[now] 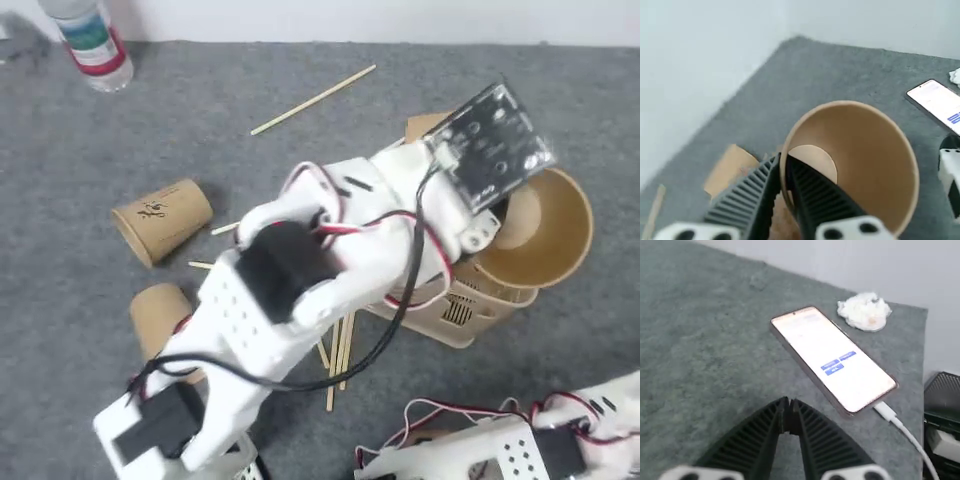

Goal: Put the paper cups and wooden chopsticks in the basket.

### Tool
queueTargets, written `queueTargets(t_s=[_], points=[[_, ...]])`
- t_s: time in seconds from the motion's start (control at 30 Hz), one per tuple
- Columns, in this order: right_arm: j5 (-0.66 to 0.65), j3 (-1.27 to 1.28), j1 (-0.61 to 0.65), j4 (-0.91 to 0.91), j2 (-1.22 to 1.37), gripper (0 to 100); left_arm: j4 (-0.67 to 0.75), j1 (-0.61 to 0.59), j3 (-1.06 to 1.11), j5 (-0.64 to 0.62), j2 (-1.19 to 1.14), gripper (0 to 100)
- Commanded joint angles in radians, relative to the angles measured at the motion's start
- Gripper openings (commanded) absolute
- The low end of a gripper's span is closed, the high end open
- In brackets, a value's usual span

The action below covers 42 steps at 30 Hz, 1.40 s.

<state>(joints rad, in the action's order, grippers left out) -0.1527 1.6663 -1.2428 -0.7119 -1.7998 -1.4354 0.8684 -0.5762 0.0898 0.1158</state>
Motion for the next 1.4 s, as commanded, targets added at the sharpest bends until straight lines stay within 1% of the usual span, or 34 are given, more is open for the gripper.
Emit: queueTargets(t_s=[0.0,0.13,0.2,0.3,0.47,0.53,0.7,0.83,0.97,1.1,1.2,1.37], points=[[-0.012,0.015,-0.036,0.008,-0.015,0.9,-0.026,0.006,-0.007,-0.121,-0.014,1],[-0.012,0.017,-0.045,0.021,-0.015,0.9,-0.101,0.023,-0.007,-0.158,-0.009,1],[-0.012,0.017,-0.044,0.038,-0.015,0.9,-0.137,0.026,-0.01,-0.129,-0.008,1],[-0.011,0.017,-0.038,0.067,-0.015,0.9,-0.16,-0.008,-0.01,-0.089,-0.008,1],[-0.009,0.017,-0.036,0.084,-0.015,0.9,-0.167,-0.012,-0.008,-0.084,-0.008,1],[-0.009,0.017,-0.036,0.084,-0.015,0.9,-0.146,-0.012,-0.008,-0.083,-0.008,1],[-0.008,0.017,-0.036,0.079,-0.015,0.9,-0.002,-0.014,-0.002,-0.083,-0.018,1],[-0.009,0.017,-0.036,0.079,-0.015,0.9,0.026,-0.014,0.025,-0.083,-0.02,1],[-0.009,0.017,-0.036,0.082,-0.015,0.9,0.061,-0.014,0.122,-0.089,-0.02,1],[-0.011,0.017,-0.036,0.082,-0.015,0.9,0.141,-0.014,0.246,-0.091,-0.02,1],[-0.011,0.017,-0.036,0.082,-0.015,0.9,0.187,-0.014,0.3,-0.141,-0.02,1],[-0.011,0.017,-0.036,0.082,-0.015,0.9,0.183,-0.014,0.306,-0.247,-0.02,1]])
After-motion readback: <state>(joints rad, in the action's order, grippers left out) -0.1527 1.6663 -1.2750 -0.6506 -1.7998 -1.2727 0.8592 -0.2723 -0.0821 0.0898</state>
